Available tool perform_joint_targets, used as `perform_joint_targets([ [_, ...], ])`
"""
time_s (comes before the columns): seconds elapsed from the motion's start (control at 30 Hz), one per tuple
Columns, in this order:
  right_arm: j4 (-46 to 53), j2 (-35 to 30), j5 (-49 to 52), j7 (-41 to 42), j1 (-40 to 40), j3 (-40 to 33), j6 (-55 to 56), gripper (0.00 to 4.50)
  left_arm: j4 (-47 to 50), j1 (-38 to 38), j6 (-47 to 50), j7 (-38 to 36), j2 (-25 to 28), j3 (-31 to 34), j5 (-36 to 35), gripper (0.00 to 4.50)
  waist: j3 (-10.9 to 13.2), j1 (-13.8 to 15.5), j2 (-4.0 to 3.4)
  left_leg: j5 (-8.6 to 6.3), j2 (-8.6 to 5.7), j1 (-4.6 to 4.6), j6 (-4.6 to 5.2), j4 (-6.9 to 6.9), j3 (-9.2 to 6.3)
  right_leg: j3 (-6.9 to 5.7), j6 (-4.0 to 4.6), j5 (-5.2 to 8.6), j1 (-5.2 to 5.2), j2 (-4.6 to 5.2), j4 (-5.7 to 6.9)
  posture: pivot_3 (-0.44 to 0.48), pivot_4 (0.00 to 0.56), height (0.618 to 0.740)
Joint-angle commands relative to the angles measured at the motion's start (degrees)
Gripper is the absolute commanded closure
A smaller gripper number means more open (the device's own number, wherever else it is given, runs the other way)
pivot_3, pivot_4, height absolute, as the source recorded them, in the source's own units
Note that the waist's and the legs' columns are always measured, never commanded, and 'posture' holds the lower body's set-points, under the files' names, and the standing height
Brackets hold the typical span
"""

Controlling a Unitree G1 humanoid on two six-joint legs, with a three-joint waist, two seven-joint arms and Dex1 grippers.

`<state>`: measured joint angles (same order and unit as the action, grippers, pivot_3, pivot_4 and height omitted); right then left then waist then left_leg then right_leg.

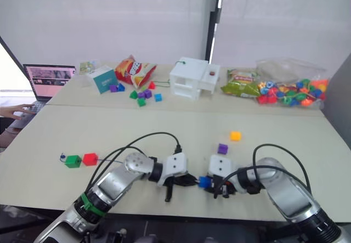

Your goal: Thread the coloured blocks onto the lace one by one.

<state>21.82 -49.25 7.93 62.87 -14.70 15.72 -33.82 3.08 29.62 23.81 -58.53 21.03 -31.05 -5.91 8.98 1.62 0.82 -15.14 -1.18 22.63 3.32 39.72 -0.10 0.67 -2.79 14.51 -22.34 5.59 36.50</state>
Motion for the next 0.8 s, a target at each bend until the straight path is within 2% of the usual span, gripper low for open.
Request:
perform_joint_targets([
  [0.03,0.46,0.34,-0.29,-0.24,1.24,2.43,-1.49,3.22,0.93,-0.94,0.30,-2.50,0.71,-0.16,-1.16,4.50,0.00,-0.16,0.00,0.00,0.01,0.00,0.00,0.00,0.00,0.00,0.00,0.00,0.00,-0.01,0.00,0.000,0.150,0.740],
  [0.07,0.51,0.29,-0.35,-0.33,1.26,2.53,-1.66,3.22,0.96,-1.15,0.17,-3.12,1.56,-0.04,-1.03,3.78,0.00,-0.25,0.00,0.00,0.02,0.00,0.00,0.00,0.00,-0.01,0.00,0.00,0.00,-0.02,0.00,0.000,0.150,0.740],
  [0.23,0.21,-0.21,-0.81,-0.65,1.03,3.09,-1.91,3.22,1.87,-1.58,0.28,-4.55,4.30,1.64,-1.50,2.22,0.00,-0.64,0.00,0.00,0.02,0.00,0.00,-0.03,0.00,-0.01,0.01,0.00,-0.03,-0.02,0.00,0.000,0.150,0.740],
  [0.4,0.80,-1.13,-0.99,-0.57,0.77,3.67,-2.65,3.22,4.04,-2.05,0.87,-5.12,7.85,5.22,-2.84,2.22,0.00,-0.87,0.00,0.00,0.02,0.00,0.00,-0.04,0.00,0.01,0.01,0.00,-0.05,-0.02,0.02,0.000,0.150,0.740],
  [0.53,1.33,-2.02,-1.20,-0.41,0.11,4.21,-3.77,3.22,6.14,-2.68,2.78,-5.00,8.15,8.11,-5.32,2.22,0.00,-0.64,0.00,-0.01,-0.01,0.03,0.01,-0.03,-0.01,-0.02,0.00,0.00,-0.05,0.05,0.00,0.000,0.150,0.740],
  [0.73,1.61,-2.32,-1.08,-0.56,-0.84,4.58,-4.68,3.22,6.56,-4.28,2.46,-6.02,8.70,7.62,-5.52,2.22,0.00,-0.75,0.00,-0.01,0.00,0.12,0.01,-0.03,-0.01,-0.04,-0.04,-0.02,-0.05,0.03,-0.20,0.000,0.150,0.740],
  [0.8,2.03,-2.56,-0.84,-0.54,-1.12,4.42,-5.20,3.22,6.40,-4.47,2.25,-5.84,8.19,7.06,-5.23,2.78,0.00,-0.73,0.00,-0.01,0.00,0.13,0.01,-0.03,-0.01,-0.04,-0.04,-0.02,-0.05,0.03,-0.21,0.000,0.150,0.740],
])
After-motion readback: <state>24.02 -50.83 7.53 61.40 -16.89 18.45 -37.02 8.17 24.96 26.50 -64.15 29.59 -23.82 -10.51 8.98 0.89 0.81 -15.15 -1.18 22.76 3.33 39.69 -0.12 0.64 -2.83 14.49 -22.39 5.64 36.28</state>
